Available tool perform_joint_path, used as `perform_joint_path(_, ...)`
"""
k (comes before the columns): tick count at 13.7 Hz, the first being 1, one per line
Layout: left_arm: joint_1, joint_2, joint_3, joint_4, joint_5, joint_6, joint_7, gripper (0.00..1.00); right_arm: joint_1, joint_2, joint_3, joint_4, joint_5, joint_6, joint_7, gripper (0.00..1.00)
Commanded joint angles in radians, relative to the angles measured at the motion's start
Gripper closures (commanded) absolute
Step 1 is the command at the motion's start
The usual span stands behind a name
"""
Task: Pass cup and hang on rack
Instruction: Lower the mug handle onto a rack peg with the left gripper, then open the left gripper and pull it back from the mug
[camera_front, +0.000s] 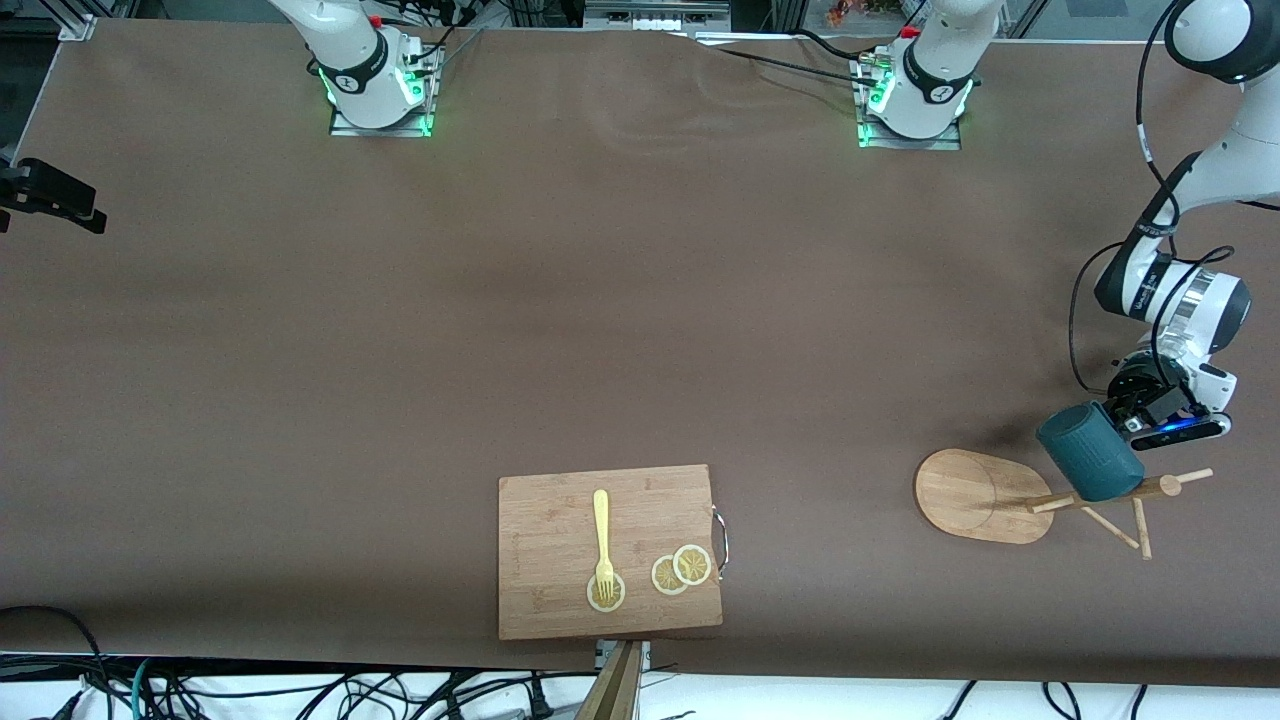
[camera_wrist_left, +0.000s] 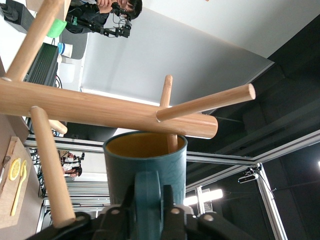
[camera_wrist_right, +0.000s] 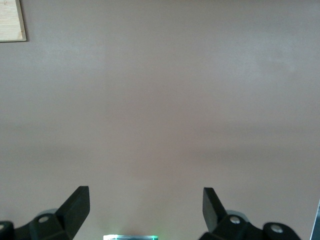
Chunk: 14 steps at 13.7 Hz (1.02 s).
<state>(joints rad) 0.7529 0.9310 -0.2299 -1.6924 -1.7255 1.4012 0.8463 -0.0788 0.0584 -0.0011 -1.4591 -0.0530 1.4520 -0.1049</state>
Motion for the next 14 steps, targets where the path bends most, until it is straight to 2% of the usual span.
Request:
perform_joint_path(1, -0.004, 0.020, 0.021, 0.068, 0.010, 0.021, 0.020, 0.00, -0.012, -0.012, 0.006, -0.012, 0.007, -0.005, -0.015, 0.00)
perform_joint_path(3, -0.003, 0.013, 0.024, 0.076, 0.061, 0.022, 0.019, 0.00, -0.012, -0.012, 0.006, -0.010, 0.008, -0.005, -0.015, 0.00)
perform_joint_path(7, -0.012, -0.021, 0.098, 0.146, 0.230, 0.025, -0.006, 0.00, -0.012, -0.012, 0.006, -0.010, 0.015, -0.005, -0.015, 0.00)
perform_joint_path(12, -0.007, -0.066, 0.110, 0.151, 0.277, 0.024, -0.127, 0.00, -0.012, -0.012, 0.006, -0.010, 0.015, -0.005, -0.015, 0.00)
perform_joint_path(14, -0.007, -0.083, 0.110, 0.152, 0.340, 0.025, -0.164, 0.00, -0.012, -0.012, 0.006, -0.010, 0.015, -0.005, -0.015, 0.00)
